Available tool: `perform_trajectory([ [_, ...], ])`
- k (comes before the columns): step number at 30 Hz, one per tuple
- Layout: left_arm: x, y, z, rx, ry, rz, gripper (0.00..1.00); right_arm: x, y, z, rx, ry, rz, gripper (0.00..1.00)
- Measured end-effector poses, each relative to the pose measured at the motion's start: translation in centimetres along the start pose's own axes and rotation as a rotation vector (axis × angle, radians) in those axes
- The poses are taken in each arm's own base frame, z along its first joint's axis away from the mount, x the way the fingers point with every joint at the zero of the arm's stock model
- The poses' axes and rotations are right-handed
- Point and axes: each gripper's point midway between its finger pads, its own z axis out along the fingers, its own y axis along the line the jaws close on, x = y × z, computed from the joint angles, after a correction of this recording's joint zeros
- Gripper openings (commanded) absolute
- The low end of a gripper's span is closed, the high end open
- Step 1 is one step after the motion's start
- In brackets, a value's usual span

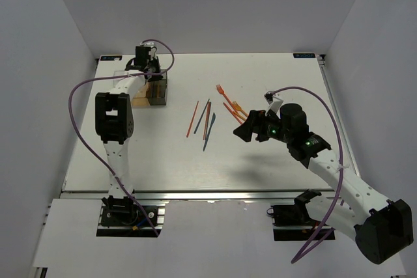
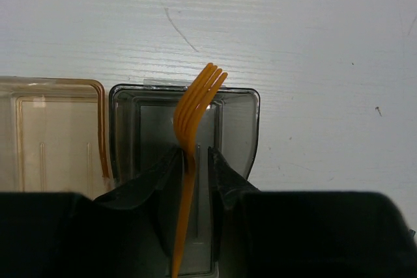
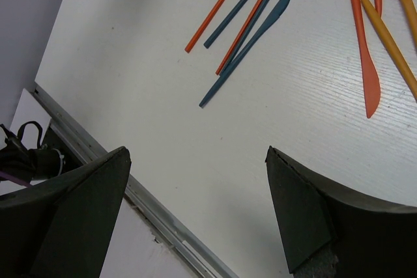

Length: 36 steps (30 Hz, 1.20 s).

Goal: Sort the eating utensils into containers

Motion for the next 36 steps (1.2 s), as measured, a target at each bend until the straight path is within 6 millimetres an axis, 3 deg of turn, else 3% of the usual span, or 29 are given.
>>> perform_trajectory([
  [7,0.3,0.1,-0.1,-0.008,0.010,-0.013,0.42,0.2,-0.1,0.0,0.007,0.007,0.003,0.89],
  [11,0.4,0.1,-0.3,-0.011,0.020,-0.023,0.54,0.0,-0.5,0.1,0.025,0.002,-0.006,0.89],
  [13,0.2,0.0,-0.6,-0.012,0.022,-0.029,0.67,-0.3,-1.0,0.6,0.051,0.012,-0.016,0.89],
  [14,0.1,0.0,-1.0,-0.014,0.022,-0.029,0.88,-0.5,-1.4,1.0,0.070,0.021,-0.022,0.89],
  [15,-0.2,0.1,-1.4,-0.020,0.021,-0.027,0.98,-0.6,-2.0,1.5,0.097,0.037,-0.029,0.89],
  [17,-1.1,0.1,-2.7,-0.033,0.011,-0.039,0.98,-1.2,-3.2,2.8,0.156,0.065,-0.048,0.89],
  [20,-3.4,-0.1,-6.0,-0.048,-0.026,-0.050,0.98,-1.9,-5.6,5.1,0.252,0.133,-0.091,0.84],
  [23,-6.2,-0.6,-10.6,-0.054,-0.083,-0.075,0.98,-2.6,-8.5,7.6,0.353,0.207,-0.150,0.68],
  [24,-7.2,-0.8,-12.7,-0.055,-0.106,-0.086,0.98,-2.7,-9.4,8.3,0.381,0.228,-0.165,0.58],
  [25,-8.1,-0.9,-14.7,-0.058,-0.130,-0.103,0.98,-3.1,-10.4,9.1,0.410,0.246,-0.186,0.54],
  [28,-9.7,-1.0,-21.2,-0.068,-0.212,-0.164,0.98,-3.9,-13.5,11.0,0.481,0.297,-0.233,0.51],
  [30,-8.9,-1.2,-25.2,-0.046,-0.259,-0.196,0.98,-4.3,-15.3,12.1,0.515,0.333,-0.266,0.54],
  [32,-6.6,-1.2,-28.0,-0.021,-0.268,-0.218,0.98,-4.3,-17.0,13.1,0.540,0.370,-0.299,0.55],
  [34,-3.7,-1.0,-29.6,-0.008,-0.268,-0.234,0.98,-3.6,-18.3,13.6,0.552,0.412,-0.320,0.55],
  [36,-0.8,-0.6,-30.0,-0.007,-0.245,-0.240,0.98,-2.5,-19.1,13.9,0.553,0.460,-0.336,0.54],
])
